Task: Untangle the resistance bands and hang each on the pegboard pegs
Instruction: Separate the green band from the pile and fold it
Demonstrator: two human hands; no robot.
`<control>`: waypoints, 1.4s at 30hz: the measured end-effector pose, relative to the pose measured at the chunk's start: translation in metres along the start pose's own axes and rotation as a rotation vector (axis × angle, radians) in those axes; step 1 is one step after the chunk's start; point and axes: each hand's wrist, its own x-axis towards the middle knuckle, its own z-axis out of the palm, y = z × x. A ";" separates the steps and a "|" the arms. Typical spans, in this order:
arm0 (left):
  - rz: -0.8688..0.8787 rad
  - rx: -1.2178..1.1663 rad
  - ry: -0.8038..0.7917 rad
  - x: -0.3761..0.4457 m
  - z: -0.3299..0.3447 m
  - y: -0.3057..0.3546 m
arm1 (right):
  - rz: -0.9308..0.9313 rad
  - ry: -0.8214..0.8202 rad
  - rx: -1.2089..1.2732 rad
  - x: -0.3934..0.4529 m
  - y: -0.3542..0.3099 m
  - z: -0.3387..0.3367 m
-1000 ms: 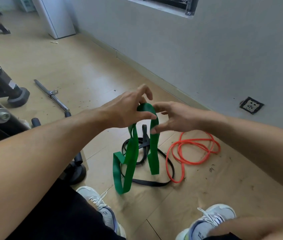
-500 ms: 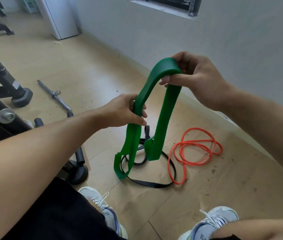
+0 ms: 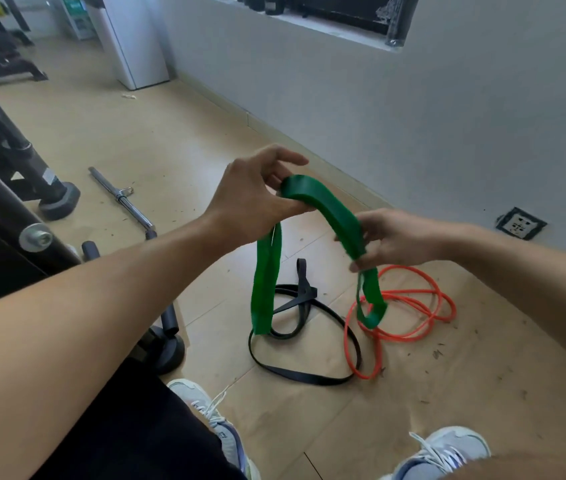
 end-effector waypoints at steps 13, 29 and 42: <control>-0.070 -0.021 -0.234 0.000 0.010 -0.003 | -0.331 0.340 0.431 -0.006 -0.046 0.001; -0.191 0.098 -0.326 -0.001 -0.004 -0.022 | -0.119 0.252 0.352 -0.015 -0.023 -0.028; -0.231 0.121 -0.348 -0.001 -0.005 -0.023 | -0.139 0.313 0.447 -0.009 -0.015 -0.016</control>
